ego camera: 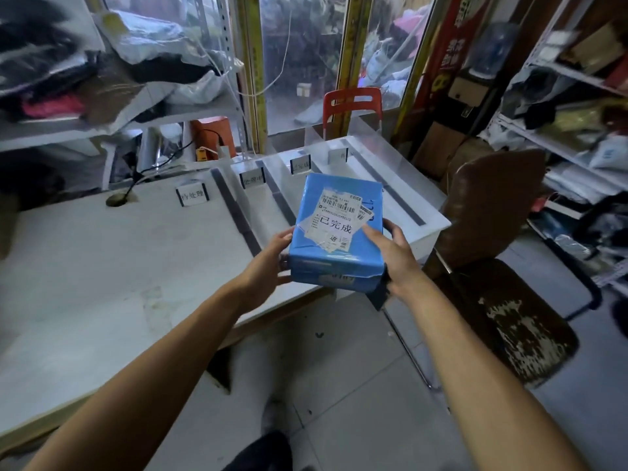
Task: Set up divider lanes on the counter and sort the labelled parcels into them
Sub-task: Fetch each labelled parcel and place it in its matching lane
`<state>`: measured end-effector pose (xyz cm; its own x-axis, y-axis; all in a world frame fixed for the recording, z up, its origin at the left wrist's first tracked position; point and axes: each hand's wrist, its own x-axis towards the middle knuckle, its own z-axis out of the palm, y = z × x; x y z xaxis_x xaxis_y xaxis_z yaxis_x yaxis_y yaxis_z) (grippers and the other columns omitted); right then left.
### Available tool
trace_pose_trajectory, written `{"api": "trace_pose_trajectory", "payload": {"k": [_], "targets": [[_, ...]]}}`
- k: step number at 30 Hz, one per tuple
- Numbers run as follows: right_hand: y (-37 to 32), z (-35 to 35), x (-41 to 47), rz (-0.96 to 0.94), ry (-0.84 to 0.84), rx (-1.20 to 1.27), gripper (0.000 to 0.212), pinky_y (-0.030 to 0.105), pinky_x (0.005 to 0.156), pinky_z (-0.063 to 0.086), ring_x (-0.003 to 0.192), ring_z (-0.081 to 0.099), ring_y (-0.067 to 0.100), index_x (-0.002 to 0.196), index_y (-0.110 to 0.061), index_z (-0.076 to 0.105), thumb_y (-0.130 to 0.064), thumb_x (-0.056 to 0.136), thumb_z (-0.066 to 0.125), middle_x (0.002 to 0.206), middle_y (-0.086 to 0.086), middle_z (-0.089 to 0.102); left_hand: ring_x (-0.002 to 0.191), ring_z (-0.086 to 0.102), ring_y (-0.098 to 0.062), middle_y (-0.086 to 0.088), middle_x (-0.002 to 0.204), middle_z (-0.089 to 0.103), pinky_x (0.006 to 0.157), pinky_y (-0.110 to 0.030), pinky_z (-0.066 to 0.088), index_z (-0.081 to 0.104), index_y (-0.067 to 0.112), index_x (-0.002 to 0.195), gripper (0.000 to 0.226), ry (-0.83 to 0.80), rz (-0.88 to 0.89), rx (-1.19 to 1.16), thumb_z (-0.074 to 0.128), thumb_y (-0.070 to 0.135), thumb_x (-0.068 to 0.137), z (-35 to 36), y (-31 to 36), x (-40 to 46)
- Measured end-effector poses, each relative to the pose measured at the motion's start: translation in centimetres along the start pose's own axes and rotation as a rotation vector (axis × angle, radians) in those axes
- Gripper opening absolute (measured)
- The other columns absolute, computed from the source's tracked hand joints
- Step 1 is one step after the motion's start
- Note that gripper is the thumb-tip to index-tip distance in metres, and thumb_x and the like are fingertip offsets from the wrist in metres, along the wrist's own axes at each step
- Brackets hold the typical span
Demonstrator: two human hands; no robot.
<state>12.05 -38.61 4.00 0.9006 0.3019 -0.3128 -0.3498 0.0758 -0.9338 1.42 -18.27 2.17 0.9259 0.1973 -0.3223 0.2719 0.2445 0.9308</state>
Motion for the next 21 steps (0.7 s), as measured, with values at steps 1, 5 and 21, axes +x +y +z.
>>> {"api": "trace_pose_trajectory", "payload": {"k": [1,5,21], "targets": [[-0.6,-0.3,1.2,-0.007,-0.003,-0.005,0.051,0.047,0.091,0.060,0.103,0.072,0.028,0.137,-0.019,0.043,-0.018,0.095,0.070,0.118,0.011,0.072,0.123,0.061,-0.027,-0.009,0.135,0.061,0.108,-0.050,0.048,0.052,0.031,0.141,0.042,-0.001,0.016,0.051,0.035,0.050,0.107,0.1,0.5,1.5],[-3.5,-1.3,7.9,-0.039,-0.028,-0.014,0.043,0.046,0.086,0.062,0.101,0.074,0.029,0.133,-0.020,0.051,-0.015,0.095,0.070,0.116,0.010,0.074,0.119,0.063,-0.023,-0.003,0.126,0.067,0.107,-0.047,0.050,0.064,0.026,0.121,0.031,0.039,0.085,0.206,0.047,0.046,0.105,0.6,2.8,8.1],[-9.8,3.6,33.6,-0.210,-0.192,-0.623,0.037,0.041,0.089,0.062,0.109,0.068,0.024,0.134,-0.021,0.064,-0.025,0.097,0.069,0.123,0.001,0.066,0.104,0.068,-0.018,-0.002,0.107,0.072,0.078,-0.023,0.061,0.068,0.007,0.123,0.028,0.428,0.119,0.212,0.064,0.019,0.099,-1.7,9.8,27.1]]}}
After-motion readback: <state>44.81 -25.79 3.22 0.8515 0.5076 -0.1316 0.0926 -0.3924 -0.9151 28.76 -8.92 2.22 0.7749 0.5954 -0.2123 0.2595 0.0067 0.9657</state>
